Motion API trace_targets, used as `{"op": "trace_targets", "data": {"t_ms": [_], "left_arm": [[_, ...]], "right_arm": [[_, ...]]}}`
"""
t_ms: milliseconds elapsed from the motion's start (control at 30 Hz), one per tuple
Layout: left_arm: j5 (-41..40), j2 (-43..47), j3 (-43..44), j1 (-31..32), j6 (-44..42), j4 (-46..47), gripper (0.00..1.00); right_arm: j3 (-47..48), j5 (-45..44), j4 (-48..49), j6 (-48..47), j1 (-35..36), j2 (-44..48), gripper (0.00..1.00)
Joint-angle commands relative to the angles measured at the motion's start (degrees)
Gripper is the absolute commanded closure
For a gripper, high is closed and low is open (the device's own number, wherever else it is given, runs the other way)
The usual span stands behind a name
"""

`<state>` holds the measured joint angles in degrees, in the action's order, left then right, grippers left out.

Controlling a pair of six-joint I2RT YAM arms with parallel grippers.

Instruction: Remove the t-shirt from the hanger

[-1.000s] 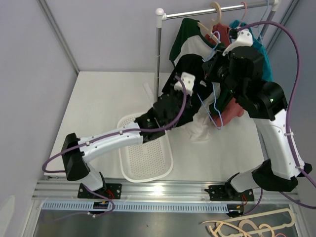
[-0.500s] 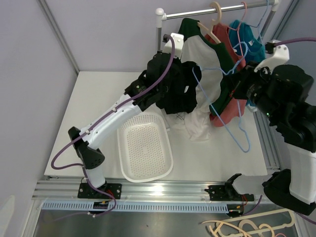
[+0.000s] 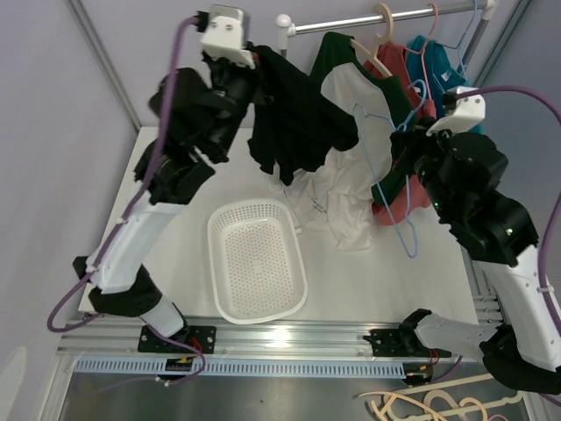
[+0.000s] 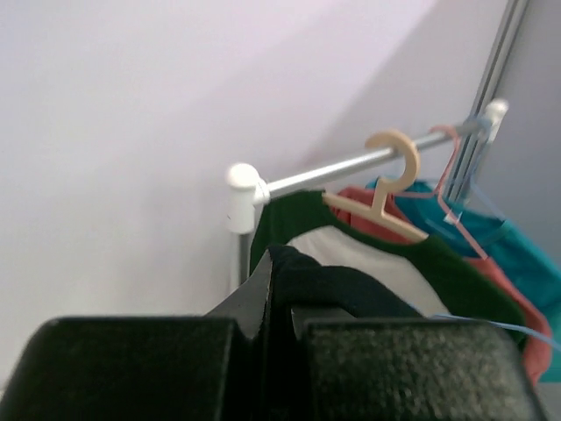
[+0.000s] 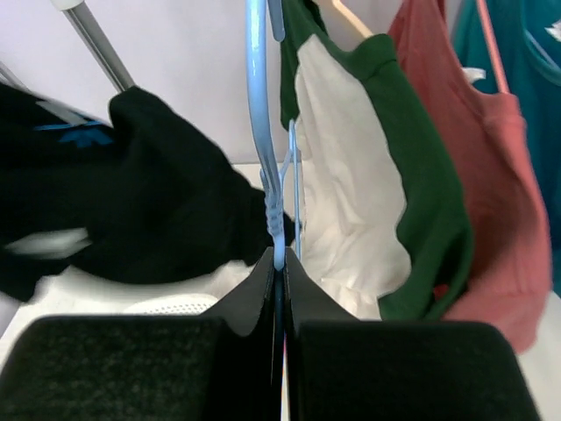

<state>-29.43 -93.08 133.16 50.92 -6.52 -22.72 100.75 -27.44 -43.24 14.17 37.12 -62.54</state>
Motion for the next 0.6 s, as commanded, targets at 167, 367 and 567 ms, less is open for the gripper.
{"op": "trace_targets", "data": {"t_ms": [167,367,567], "left_arm": [[7.2,12.6,0.5,-0.1,1.7,6.2,0.99],[10.3,15.3,4.9,0.0,1.2,7.2,0.99],[10.3,20.6,-1.0,-0.1,2.9,6.7,0.99]], "right_arm": [[-4.5,4.8,21.4,-5.7,-1.6,-3.8,1.0],[-5.2,7.4,25.0,-5.1,-2.8,-7.9,1.0],[-5.3,10.3,27.9,-4.4,-4.6,-11.1,1.0]]}}
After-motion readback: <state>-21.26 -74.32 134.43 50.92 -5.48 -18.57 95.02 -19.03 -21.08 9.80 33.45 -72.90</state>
